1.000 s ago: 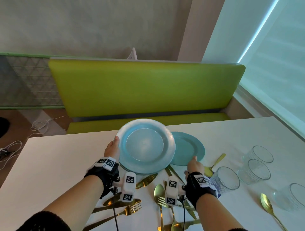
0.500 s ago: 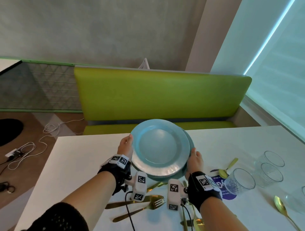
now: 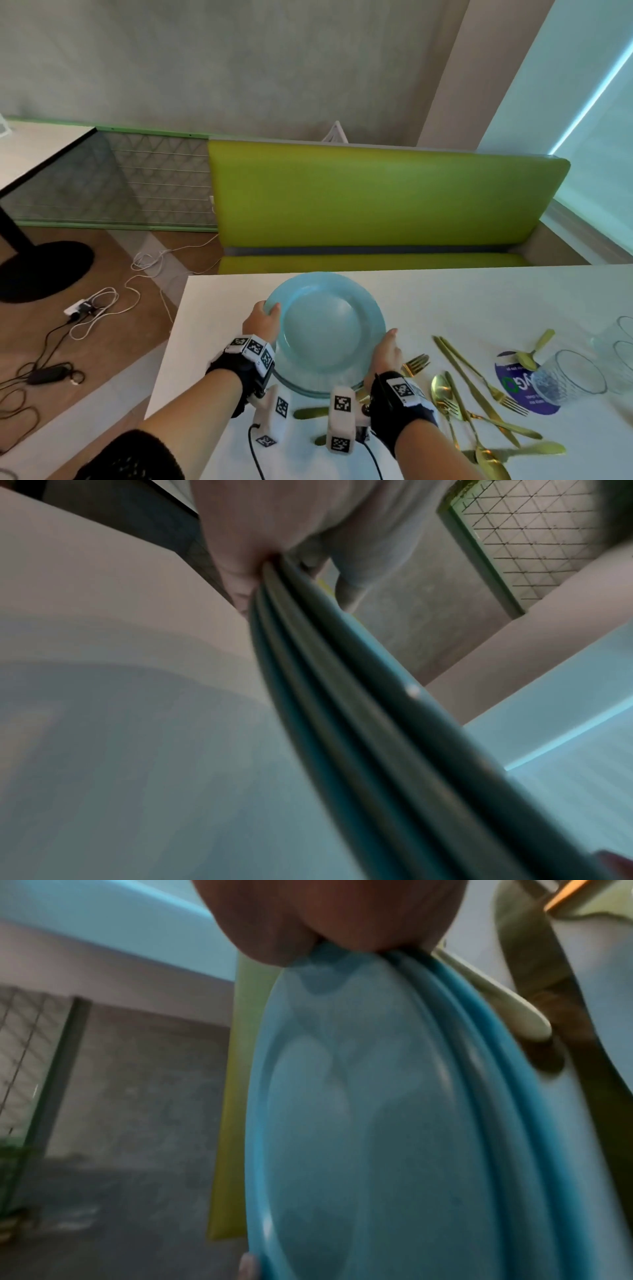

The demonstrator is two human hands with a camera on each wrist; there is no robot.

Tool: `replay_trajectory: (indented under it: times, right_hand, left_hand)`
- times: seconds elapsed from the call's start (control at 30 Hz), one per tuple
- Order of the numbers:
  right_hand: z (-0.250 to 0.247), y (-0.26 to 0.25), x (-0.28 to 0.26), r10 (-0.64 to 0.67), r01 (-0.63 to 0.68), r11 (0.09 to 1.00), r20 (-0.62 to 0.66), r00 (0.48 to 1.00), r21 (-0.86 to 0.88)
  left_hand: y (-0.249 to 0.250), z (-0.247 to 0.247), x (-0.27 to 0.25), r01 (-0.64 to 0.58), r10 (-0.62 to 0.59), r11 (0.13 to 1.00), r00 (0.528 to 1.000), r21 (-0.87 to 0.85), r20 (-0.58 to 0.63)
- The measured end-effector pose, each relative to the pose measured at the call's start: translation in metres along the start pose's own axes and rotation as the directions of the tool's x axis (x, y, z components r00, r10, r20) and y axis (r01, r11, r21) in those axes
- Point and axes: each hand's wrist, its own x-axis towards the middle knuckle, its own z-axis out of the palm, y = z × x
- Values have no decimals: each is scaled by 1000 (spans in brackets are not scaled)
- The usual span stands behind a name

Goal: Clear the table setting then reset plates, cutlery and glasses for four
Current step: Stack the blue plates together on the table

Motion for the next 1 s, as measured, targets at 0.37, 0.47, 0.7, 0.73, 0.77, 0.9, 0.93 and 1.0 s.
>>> replay_trajectory:
  times: [0.37, 0.47, 0.7, 0.73, 0.77, 0.9, 0.93, 1.0]
  right_hand:
    - [81, 26, -6, 5, 113, 864, 233, 972, -491]
    - [93, 29, -7, 3, 157, 805, 270, 963, -572]
    - [117, 33, -7, 46, 160, 804, 328, 944, -573]
    - [121, 32, -8, 46, 151, 824, 329, 943, -546]
    - [125, 30, -9, 47, 132, 852, 326, 944, -507]
    - [132, 23, -8, 77, 30, 941, 297, 952, -337]
    - [133, 21, -10, 79, 20, 949, 302, 950, -313]
    - [136, 17, -12, 74, 16, 963, 321, 944, -269]
  left_hand:
    - [-71, -53, 43, 220, -221, 974, 975, 50, 8]
    - [-81, -62, 51, 257, -258, 965, 966, 58, 18]
    - [-86, -83, 66, 265, -265, 961, 964, 81, -7]
    - [-85, -86, 68, 266, -266, 961, 964, 77, -11]
    - [-85, -89, 71, 264, -264, 962, 964, 70, -14]
    - [-80, -97, 81, 275, -276, 961, 961, -23, -12]
    - [-79, -99, 84, 280, -282, 958, 959, -56, -15]
    - [-79, -101, 89, 288, -292, 951, 956, -111, -26]
